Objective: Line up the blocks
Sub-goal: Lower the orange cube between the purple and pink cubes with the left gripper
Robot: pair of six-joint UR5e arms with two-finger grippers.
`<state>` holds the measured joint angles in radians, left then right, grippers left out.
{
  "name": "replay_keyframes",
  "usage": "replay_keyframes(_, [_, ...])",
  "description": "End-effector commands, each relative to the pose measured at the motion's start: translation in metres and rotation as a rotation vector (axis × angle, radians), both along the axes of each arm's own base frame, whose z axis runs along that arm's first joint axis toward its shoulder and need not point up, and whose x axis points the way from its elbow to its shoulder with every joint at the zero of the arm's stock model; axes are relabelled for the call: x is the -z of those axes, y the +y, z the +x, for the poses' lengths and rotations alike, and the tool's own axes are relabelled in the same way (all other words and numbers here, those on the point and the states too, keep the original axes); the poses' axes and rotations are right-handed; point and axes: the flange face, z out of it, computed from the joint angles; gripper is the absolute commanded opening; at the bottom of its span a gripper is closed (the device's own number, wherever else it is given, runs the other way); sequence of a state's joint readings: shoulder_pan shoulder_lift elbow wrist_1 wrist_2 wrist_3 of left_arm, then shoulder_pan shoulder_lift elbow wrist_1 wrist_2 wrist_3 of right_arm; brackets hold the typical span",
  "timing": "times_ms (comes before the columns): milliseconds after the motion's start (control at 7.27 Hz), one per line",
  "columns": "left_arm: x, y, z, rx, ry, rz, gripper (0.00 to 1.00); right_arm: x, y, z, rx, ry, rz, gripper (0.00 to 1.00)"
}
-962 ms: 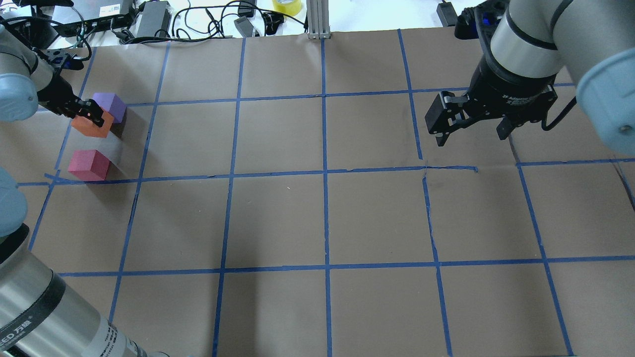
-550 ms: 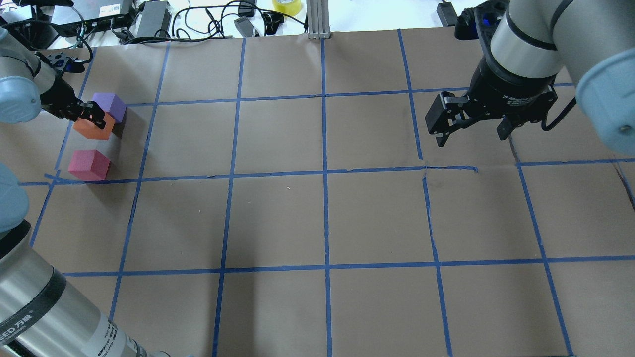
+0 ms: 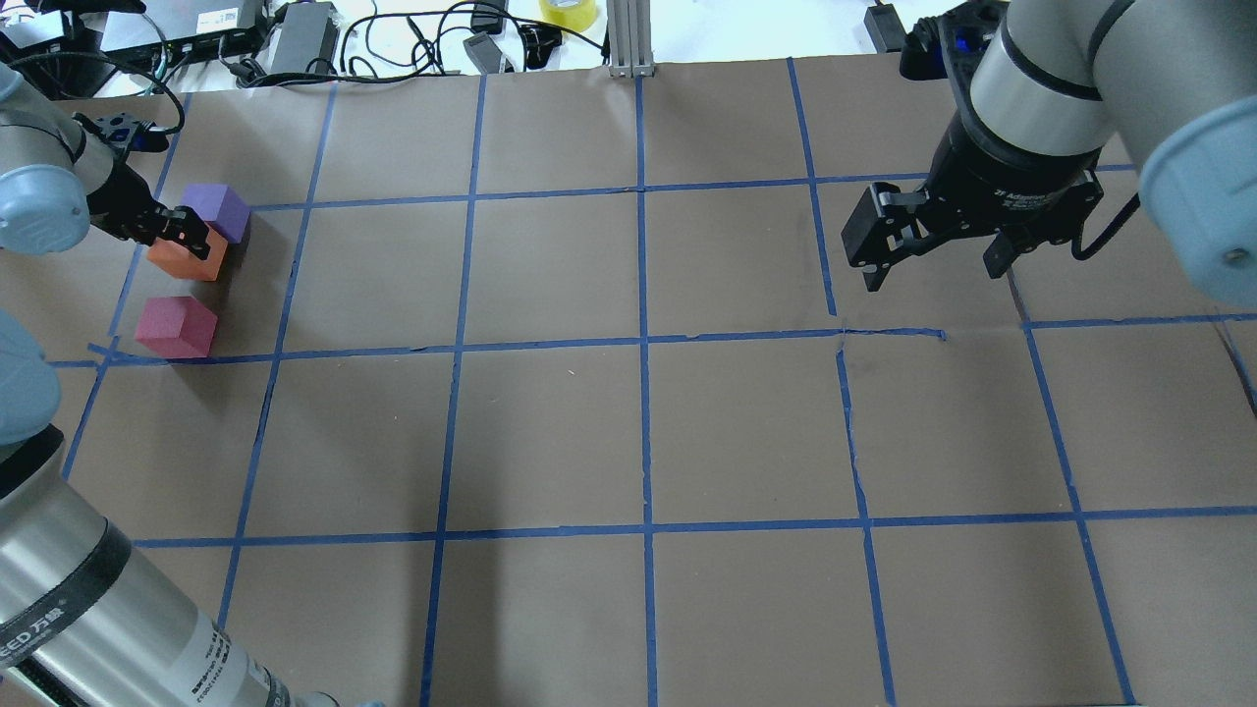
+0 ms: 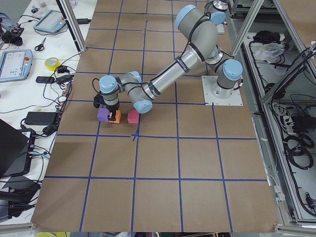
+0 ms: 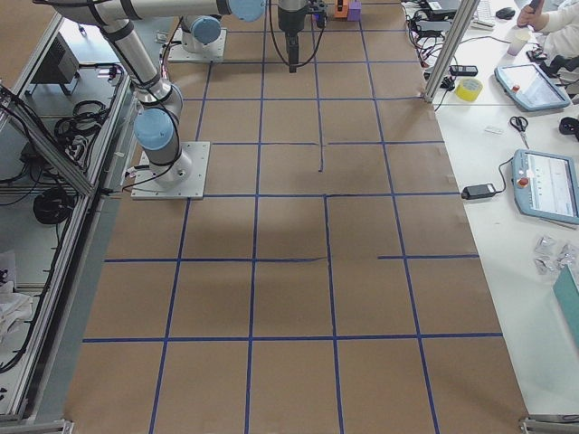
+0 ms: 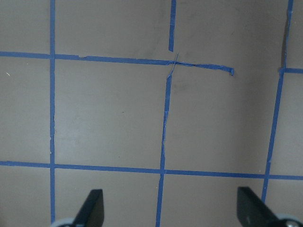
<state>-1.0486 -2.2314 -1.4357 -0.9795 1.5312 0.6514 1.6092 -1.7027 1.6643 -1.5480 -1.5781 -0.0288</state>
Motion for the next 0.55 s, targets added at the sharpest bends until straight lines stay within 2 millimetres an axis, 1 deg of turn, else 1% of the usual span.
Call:
replay_keyframes(0, [0.0055, 0.0019, -0.0020, -0.003, 0.008, 0.007, 0.00, 0.0001, 0.0000, 0.0001, -0.002, -0.001, 0.000, 1.00])
replay_keyframes(412, [0.0142, 0.0070, -0.0051, -0.018, 0.021, 0.024, 0.00, -0.0001, -0.0001, 0.0001, -0.005, -0.001, -0.001, 1.00])
